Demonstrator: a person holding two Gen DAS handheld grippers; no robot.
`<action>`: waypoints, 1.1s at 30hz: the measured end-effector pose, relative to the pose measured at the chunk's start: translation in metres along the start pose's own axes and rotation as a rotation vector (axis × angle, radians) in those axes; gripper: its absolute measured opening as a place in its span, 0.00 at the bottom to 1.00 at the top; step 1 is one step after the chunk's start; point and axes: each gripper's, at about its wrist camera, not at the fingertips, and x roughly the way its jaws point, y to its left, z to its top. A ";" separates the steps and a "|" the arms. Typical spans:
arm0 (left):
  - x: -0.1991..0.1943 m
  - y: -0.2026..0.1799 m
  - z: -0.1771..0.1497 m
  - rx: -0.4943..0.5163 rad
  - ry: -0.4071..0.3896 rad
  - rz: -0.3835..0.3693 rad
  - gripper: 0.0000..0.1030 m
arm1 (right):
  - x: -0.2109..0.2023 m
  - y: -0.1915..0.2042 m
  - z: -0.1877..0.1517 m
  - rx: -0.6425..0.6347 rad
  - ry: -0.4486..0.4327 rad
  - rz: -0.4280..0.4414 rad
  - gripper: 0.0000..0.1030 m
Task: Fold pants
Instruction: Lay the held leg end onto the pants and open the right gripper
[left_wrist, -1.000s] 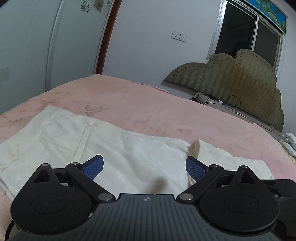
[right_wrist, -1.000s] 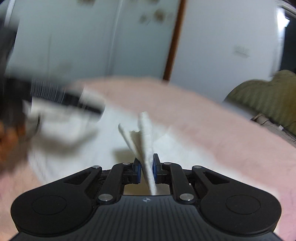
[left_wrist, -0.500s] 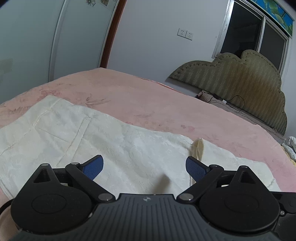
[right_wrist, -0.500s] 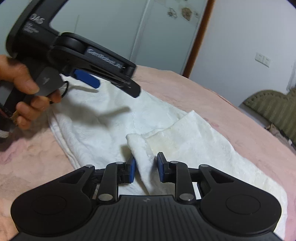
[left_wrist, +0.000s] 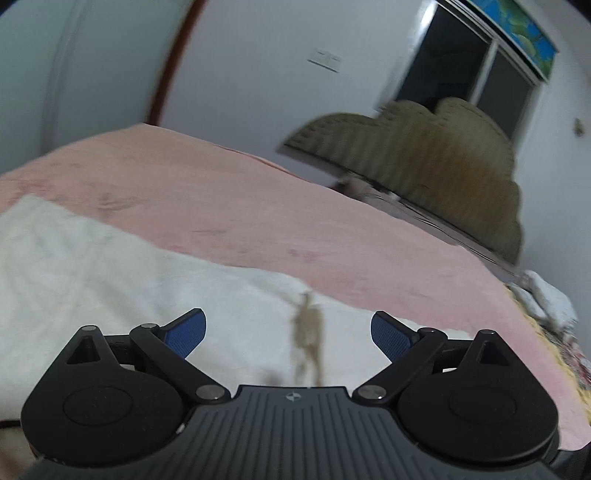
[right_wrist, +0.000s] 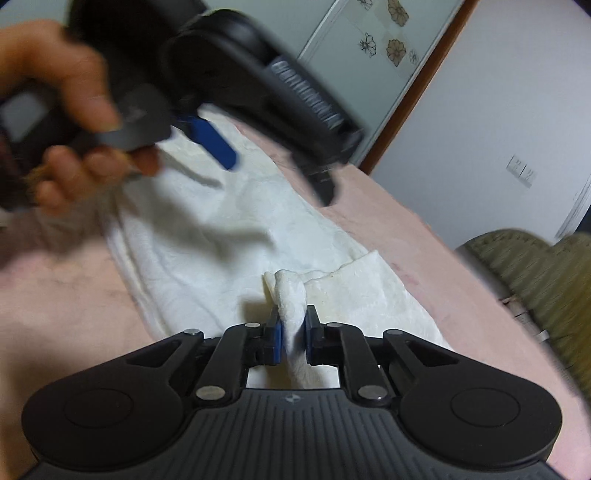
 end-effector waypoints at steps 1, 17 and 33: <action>0.007 -0.007 0.000 0.025 0.014 -0.012 0.96 | -0.003 -0.001 -0.001 0.010 0.003 0.011 0.11; 0.058 -0.035 -0.041 0.475 0.073 0.302 0.95 | -0.064 -0.085 -0.027 0.411 -0.076 0.085 0.69; 0.070 -0.077 -0.061 0.668 0.074 0.218 0.99 | -0.032 -0.113 -0.071 0.644 0.126 -0.077 0.91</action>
